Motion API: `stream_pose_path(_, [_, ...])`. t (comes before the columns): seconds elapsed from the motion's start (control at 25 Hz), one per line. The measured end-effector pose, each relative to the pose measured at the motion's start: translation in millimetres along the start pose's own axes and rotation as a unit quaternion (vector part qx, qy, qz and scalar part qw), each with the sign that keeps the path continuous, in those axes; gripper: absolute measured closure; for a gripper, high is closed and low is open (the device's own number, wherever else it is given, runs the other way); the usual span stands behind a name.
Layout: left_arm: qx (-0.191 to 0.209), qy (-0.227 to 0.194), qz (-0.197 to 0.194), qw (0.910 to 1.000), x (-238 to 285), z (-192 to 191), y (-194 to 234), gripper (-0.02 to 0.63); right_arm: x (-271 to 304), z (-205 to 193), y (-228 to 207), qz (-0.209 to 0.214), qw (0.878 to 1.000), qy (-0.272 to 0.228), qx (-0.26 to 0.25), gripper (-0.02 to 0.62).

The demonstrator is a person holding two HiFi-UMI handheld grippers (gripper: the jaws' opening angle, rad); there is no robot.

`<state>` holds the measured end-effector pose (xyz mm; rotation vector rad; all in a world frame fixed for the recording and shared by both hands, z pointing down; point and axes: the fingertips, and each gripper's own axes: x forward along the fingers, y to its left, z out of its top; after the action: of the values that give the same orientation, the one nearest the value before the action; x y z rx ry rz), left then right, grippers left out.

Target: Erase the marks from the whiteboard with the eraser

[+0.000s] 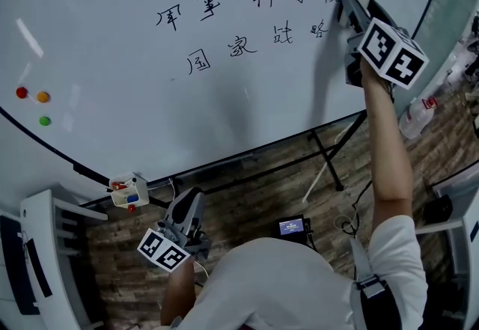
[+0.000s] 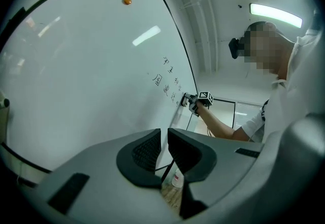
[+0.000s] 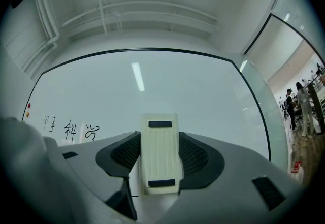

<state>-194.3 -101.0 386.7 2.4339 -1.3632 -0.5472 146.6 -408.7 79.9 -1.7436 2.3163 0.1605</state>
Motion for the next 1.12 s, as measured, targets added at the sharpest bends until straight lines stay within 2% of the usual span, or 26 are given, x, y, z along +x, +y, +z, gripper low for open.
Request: stream_pose_path(1.12, [-0.022, 0.007, -0.006, 0.9997, -26.2, 2.9, 25.7, 0.574, -7.7, -0.8, 92.1, 0.0, 1.0, -0.014, -0.02, 0.342])
